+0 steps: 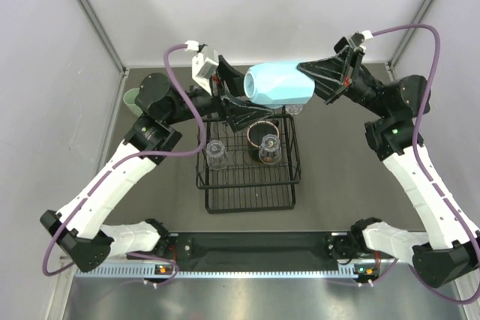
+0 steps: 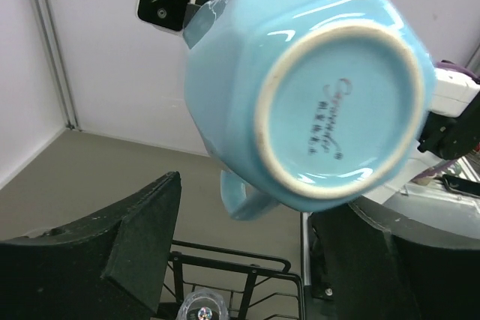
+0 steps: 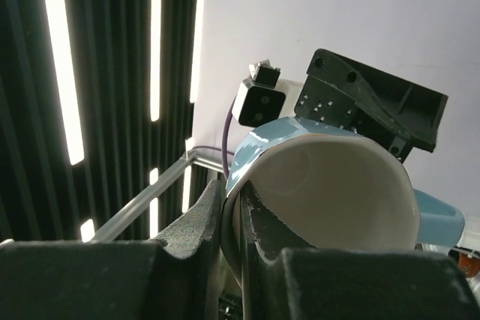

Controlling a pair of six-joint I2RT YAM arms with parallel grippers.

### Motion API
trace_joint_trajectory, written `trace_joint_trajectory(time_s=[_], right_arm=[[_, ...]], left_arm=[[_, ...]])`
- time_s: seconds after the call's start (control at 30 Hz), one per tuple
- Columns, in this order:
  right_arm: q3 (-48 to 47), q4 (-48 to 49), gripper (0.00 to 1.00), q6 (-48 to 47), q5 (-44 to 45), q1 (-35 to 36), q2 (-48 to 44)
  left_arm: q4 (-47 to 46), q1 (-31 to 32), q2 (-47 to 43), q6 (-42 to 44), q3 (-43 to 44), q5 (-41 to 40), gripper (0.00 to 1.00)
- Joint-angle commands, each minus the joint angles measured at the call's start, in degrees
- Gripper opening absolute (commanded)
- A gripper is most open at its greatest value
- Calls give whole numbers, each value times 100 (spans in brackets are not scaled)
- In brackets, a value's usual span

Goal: Load the cups into the dish rack

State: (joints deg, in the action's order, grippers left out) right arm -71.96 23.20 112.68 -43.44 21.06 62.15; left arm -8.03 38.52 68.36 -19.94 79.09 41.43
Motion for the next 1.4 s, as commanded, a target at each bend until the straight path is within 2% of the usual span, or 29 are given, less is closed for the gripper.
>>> trace_joint_trajectory(time_s=[0.0, 0.23, 0.33, 0.57, 0.63, 0.67, 0.73, 0.8, 1.1, 1.17, 1.2, 1.23, 1.3, 1.37], right_arm=[[-204, 747, 0, 1115, 459, 267, -80], [-213, 826, 0, 1080, 670, 662, 25], [-213, 826, 0, 1072, 732, 750, 43], [-160, 976, 0, 1150, 986, 1005, 78], [-81, 1020, 0, 1177, 1039, 1049, 69], [-64, 1037, 0, 1177, 1074, 1067, 60], [15, 1090, 0, 1221, 1092, 1093, 60], [60, 1143, 0, 1247, 1118, 1102, 52], [147, 1380, 0, 1239, 1092, 1111, 183], [209, 1415, 5, 1230, 1083, 1111, 183], [218, 1407, 11, 1204, 1066, 1102, 192], [261, 1415, 24, 1186, 1031, 1102, 192], [314, 1389, 29, 1133, 1004, 1102, 183], [402, 1336, 40, 1098, 978, 1093, 148]], left_arm=[[-558, 24, 37, 87, 212, 313, 74], [-919, 15, 151, -79, 256, 497, 59], [-981, 15, 169, -132, 247, 550, 56], [-1183, 24, 64, -229, 72, 120, 40], [-1332, 24, 29, -334, 10, -3, 33], [-1402, 24, 29, -369, 10, -38, 25], [-1446, 24, 37, -448, 36, -82, 19], [-1456, 24, 37, -501, 63, -178, 0], [-1236, 24, -208, -432, -42, -548, 0], [-1078, 24, -348, -388, -104, -680, 0], [-1034, 24, -410, -318, -156, -802, 0], [-990, 24, -454, -291, -183, -864, 0], [-815, 15, -604, -230, -192, -996, 0], [-709, 15, -735, -185, -218, -1215, 0]])
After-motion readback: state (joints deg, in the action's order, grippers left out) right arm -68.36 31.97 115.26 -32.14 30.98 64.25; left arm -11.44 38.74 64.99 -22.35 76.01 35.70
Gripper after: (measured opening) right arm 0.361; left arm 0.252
